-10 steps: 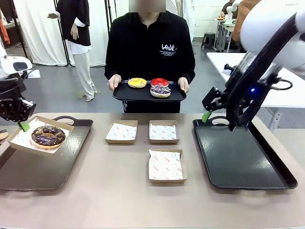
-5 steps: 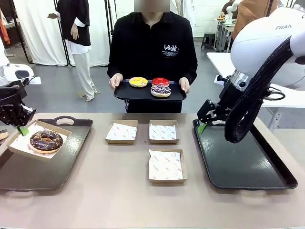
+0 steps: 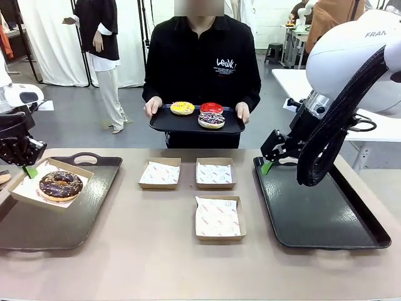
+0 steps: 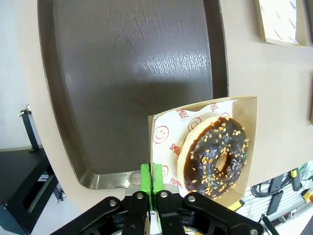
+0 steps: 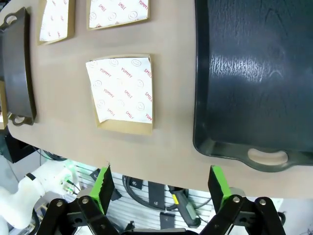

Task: Individually package the donuts and arrange them on the tray.
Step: Place the picked Paper togo box on the Handle tray while simultaneously picking up another Paper togo box from the table with the other hand.

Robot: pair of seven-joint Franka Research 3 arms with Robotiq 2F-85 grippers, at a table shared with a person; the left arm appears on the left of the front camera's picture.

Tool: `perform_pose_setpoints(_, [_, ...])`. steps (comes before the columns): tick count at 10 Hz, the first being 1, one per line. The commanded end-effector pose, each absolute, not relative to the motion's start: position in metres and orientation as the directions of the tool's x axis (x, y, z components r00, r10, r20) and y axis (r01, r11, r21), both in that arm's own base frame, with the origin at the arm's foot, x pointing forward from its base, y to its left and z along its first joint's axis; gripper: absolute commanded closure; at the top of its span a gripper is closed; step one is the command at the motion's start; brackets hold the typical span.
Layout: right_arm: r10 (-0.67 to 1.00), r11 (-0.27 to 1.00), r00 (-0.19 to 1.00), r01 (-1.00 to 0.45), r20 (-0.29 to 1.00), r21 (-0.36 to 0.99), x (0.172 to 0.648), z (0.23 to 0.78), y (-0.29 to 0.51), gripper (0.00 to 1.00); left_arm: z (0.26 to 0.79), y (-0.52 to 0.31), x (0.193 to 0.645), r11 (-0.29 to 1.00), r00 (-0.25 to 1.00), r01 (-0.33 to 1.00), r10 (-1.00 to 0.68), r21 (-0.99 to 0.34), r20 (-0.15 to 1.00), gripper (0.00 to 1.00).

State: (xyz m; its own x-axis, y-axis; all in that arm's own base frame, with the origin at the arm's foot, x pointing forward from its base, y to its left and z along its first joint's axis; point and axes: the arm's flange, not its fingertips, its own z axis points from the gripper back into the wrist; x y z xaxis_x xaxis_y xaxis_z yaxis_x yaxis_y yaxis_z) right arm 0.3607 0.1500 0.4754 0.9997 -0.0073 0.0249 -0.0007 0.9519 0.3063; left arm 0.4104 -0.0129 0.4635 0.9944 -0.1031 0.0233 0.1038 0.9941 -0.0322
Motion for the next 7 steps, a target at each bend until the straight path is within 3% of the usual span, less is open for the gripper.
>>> perform_pose_setpoints(1, [-0.011,0.956,1.0,0.003,0.027,0.292,0.363,0.477,0.153,0.0,0.466,-0.011,0.408,0.994,0.995,0.098,-0.097,-0.04,0.023,0.99])
perform_pose_setpoints(3, [-0.006,0.952,1.0,-0.002,0.025,0.307,0.361,0.475,0.15,0.0,0.461,-0.013,0.411,0.986,0.988,0.157,-0.157,-0.06,0.006,0.99])
perform_pose_setpoints(7, [-0.059,0.988,0.997,0.051,0.051,0.147,0.357,0.446,0.218,0.0,0.449,0.02,0.395,0.993,0.99,0.112,-0.115,0.039,0.079,0.99])
